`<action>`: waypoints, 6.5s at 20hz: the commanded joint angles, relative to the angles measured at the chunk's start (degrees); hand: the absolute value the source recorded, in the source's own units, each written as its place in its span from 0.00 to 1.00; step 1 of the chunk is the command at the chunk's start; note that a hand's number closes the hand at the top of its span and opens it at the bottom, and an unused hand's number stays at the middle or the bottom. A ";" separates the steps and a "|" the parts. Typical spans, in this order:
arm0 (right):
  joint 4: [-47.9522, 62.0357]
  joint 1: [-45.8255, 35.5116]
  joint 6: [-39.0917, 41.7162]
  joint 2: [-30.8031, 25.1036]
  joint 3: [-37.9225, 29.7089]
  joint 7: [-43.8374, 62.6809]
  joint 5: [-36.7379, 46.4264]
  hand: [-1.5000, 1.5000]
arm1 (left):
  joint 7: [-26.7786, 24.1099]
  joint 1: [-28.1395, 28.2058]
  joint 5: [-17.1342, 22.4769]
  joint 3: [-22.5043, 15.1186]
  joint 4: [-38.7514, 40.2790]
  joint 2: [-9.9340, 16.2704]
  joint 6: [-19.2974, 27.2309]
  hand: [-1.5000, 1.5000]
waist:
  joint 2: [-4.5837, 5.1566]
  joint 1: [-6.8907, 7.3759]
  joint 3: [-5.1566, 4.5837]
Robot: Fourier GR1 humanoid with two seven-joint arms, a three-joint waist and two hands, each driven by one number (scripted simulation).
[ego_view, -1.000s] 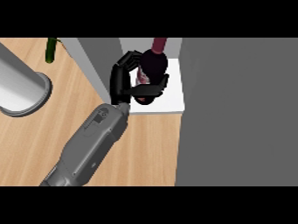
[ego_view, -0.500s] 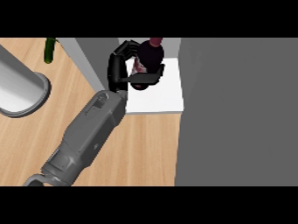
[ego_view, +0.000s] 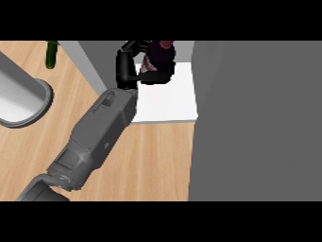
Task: Pick up the wine, place it into the cabinet and close the cabinet
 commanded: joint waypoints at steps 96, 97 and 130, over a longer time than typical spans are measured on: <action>-4.03 1.69 -2.54 -0.91 1.90 0.48 -0.31 0.00 | -7.56 25.30 24.32 -29.94 -24.96 -0.21 6.61 0.00 | -0.94 1.39 0.08; -4.75 1.77 -2.28 -0.92 2.09 0.26 -0.47 0.00 | -9.67 26.99 22.61 -28.97 -24.00 -0.21 4.68 0.00 | -0.65 1.62 0.05; -4.07 3.61 3.79 -4.18 1.98 4.37 -9.28 1.00 | 2.44 61.65 7.32 -46.02 -86.65 22.75 18.08 0.00 | -0.56 2.07 0.06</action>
